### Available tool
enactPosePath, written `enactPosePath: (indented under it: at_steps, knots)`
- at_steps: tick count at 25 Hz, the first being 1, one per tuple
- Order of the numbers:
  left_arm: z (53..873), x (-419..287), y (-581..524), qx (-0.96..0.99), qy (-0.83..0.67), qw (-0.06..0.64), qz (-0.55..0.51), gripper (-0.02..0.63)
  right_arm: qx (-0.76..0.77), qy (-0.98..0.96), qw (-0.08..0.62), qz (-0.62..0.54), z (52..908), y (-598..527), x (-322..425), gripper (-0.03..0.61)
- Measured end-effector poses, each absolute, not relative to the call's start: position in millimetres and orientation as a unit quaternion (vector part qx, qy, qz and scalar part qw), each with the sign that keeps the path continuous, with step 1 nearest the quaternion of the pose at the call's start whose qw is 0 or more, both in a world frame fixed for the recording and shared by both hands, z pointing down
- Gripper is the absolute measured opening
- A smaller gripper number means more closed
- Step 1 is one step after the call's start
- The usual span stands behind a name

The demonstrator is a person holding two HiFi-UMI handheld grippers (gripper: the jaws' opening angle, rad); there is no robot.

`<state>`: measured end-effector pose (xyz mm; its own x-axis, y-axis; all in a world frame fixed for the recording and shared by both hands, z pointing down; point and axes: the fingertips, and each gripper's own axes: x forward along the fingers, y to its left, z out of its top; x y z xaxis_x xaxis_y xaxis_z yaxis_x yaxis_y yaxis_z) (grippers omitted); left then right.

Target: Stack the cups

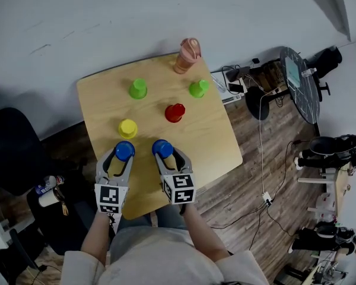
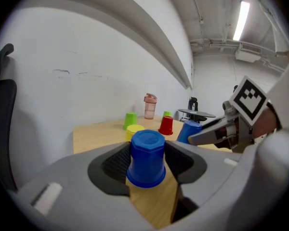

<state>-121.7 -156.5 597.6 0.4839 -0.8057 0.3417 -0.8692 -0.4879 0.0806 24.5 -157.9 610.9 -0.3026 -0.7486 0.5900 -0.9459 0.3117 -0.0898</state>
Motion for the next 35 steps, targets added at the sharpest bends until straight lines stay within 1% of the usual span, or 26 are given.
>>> enactPosePath:
  at_steps: [10,18,23,26,28,29,31,35]
  knots:
    - [617,-39,-129,0.868,-0.453,0.129,0.159,0.273,0.516,-0.789,0.254,0.216,621,-135,48,0.230]
    - [627,-14,-121,0.866,-0.451,0.134,0.169,0.273,0.499,-0.791,0.273,0.224,640,-123,65,0.232]
    - [628,-11,-124,0.868,-0.450,0.128,0.169,0.276,0.492,-0.797,0.276,0.219,642,-124,62,0.233]
    - [628,-10,-123,0.874,-0.437,0.137,0.163,0.281,0.491,-0.798,0.270,0.222,640,-125,62,0.233]
    - [625,-12,-121,0.879,-0.427,0.146,0.151,0.327,0.490,-0.798,0.267,0.227,641,-125,63,0.233]
    - [621,-15,-121,0.881,-0.426,0.146,0.144,0.337,0.491,-0.798,0.264,0.228,639,-125,64,0.233]
    - [607,-29,-122,0.882,-0.434,0.140,0.122,0.356,0.492,-0.801,0.256,0.227,634,-125,65,0.233]
    - [586,-81,-148,0.854,-0.498,0.126,0.088,0.354,0.498,-0.803,0.226,0.235,617,-123,71,0.233]
